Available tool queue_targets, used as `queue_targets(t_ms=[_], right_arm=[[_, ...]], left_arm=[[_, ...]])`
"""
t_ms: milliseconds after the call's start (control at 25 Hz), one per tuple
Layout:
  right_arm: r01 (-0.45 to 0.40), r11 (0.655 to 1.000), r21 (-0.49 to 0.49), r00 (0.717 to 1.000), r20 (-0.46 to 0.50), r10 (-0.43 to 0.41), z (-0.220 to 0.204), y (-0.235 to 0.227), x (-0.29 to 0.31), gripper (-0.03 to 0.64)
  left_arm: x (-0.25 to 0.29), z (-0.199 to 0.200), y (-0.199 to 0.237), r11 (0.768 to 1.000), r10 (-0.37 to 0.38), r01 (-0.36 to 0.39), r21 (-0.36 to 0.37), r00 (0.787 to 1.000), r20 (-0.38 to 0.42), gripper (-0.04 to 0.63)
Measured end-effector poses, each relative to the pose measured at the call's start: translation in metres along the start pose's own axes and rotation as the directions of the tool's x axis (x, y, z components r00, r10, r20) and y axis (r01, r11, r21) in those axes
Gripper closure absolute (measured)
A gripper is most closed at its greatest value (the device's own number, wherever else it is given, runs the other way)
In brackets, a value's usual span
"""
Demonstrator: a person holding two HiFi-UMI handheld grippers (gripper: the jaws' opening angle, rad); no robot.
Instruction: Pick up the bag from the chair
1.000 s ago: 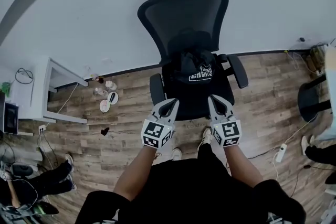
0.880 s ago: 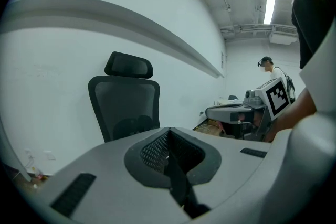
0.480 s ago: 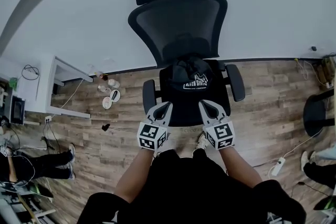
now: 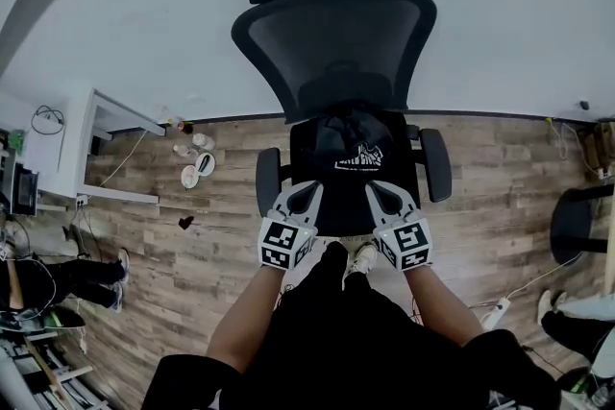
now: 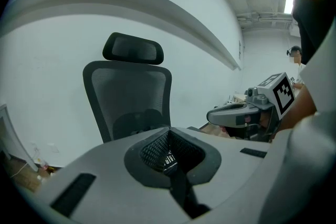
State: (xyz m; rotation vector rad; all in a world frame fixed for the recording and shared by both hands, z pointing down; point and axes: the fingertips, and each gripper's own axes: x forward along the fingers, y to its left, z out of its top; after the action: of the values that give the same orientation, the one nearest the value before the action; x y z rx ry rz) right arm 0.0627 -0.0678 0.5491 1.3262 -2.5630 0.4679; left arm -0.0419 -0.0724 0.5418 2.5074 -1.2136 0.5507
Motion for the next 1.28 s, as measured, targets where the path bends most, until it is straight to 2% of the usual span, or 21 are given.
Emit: queue_targets(t_ms=[280, 760, 1040, 1160, 1280], right_arm=[[0.002, 0.999, -0.043, 0.997, -0.078, -0.005, 0.008, -0.016, 0.041, 0.597], [0.035, 0.995, -0.089, 0.982, -0.179, -0.051, 0.001, -0.047, 0.107, 0.595], [-0.007, 0.997, -0.082, 0.979, -0.202, -0.010, -0.006, -0.074, 0.130, 0.595], [-0.031, 0.995, -0.097, 0.973, -0.231, 0.008, -0.014, -0.084, 0.136, 0.595], [-0.037, 0.992, -0.121, 0.966, -0.259, 0.004, -0.024, -0.095, 0.144, 0.595]], left_arm=[[0.032, 0.003, 0.042, 0.998, -0.009, 0.009, -0.062, 1.000, 0.001, 0.586], [0.090, -0.010, 0.098, 0.996, -0.061, 0.056, -0.070, 0.995, -0.075, 0.586], [0.122, -0.015, 0.097, 0.998, -0.051, 0.045, -0.050, 0.992, -0.114, 0.586], [0.129, -0.024, 0.094, 0.997, -0.041, 0.033, -0.070, 0.991, -0.130, 0.586], [0.137, -0.023, 0.095, 0.995, -0.033, 0.024, -0.093, 0.994, -0.105, 0.586]])
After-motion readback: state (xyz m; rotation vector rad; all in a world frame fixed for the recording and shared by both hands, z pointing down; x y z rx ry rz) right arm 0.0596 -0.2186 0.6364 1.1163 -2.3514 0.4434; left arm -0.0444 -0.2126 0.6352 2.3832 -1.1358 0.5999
